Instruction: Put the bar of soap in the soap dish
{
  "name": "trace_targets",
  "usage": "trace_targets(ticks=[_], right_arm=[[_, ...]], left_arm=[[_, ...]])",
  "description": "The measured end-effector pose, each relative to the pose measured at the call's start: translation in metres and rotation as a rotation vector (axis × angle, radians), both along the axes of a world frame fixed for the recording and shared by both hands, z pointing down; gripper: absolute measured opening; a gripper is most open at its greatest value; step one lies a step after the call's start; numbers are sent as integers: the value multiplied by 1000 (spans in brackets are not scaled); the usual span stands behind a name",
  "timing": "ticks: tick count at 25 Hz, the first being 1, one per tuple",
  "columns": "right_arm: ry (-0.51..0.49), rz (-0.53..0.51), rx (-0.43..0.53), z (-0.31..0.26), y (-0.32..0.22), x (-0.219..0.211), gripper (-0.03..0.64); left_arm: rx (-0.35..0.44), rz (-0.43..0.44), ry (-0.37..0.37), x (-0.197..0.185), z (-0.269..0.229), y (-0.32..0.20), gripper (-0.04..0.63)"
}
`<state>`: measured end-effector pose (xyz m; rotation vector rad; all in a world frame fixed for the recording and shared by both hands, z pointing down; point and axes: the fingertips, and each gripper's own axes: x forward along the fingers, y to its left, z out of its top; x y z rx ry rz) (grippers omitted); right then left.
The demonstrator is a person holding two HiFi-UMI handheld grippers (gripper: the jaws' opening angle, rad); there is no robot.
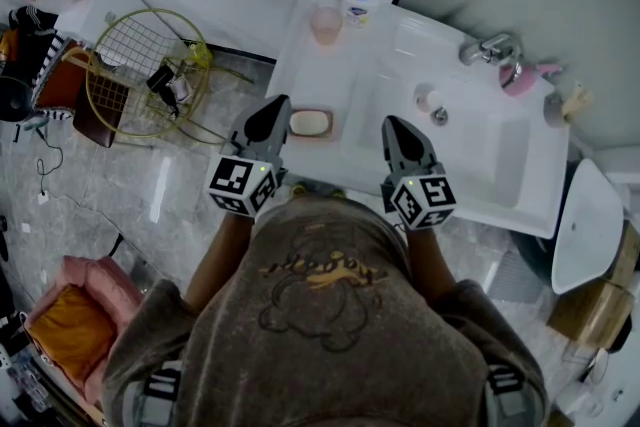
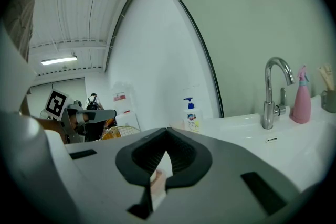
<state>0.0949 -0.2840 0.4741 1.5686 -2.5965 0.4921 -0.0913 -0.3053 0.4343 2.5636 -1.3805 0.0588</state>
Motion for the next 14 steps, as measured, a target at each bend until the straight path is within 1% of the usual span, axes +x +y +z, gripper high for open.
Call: trace_targets(ticks=[7, 14], right_arm=[[3, -4, 3, -1, 0, -2, 0], [2, -1, 4, 0, -3, 0, 0]], left_arm=[[-1, -7, -19, -5, 2, 2, 3], [-16, -2, -14, -3, 6, 1, 3]])
